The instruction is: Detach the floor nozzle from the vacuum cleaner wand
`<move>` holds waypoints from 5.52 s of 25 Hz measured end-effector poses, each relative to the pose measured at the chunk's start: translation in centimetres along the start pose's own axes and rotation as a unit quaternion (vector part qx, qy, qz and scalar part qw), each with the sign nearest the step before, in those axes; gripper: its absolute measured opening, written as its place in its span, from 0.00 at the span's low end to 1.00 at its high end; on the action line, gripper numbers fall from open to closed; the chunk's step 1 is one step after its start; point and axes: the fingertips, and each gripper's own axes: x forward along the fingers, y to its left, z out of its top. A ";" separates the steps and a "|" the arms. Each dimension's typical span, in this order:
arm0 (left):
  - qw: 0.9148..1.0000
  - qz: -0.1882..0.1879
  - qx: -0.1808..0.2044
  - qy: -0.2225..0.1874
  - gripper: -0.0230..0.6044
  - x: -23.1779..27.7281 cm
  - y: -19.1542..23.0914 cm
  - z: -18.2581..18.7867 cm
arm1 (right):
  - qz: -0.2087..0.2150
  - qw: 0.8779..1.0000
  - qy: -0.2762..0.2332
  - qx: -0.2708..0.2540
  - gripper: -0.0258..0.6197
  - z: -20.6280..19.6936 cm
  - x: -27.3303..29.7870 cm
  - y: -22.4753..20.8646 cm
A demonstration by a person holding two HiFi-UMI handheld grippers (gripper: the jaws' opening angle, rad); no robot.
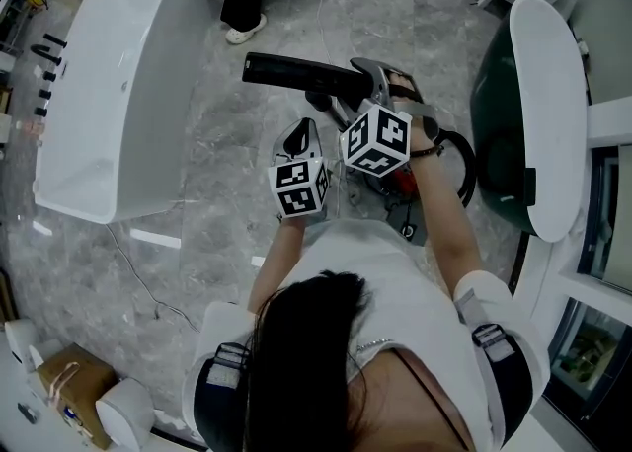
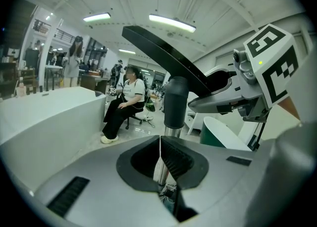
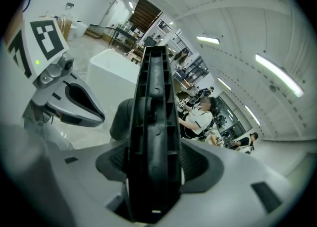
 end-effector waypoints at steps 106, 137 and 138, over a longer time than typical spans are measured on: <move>0.982 -0.182 0.045 -0.031 0.26 10.5 -4.2 0.1 | -0.067 0.997 -0.007 0.033 0.37 -0.5 1.0 -1.4; 0.977 -0.209 0.031 -0.012 0.27 10.7 -3.4 0.0 | -0.090 0.980 -0.062 0.164 0.37 0.9 -2.8 -6.4; 0.976 -0.213 0.036 -0.009 0.27 10.8 -3.2 0.0 | -0.106 0.978 -0.070 0.166 0.37 1.5 -3.6 -8.3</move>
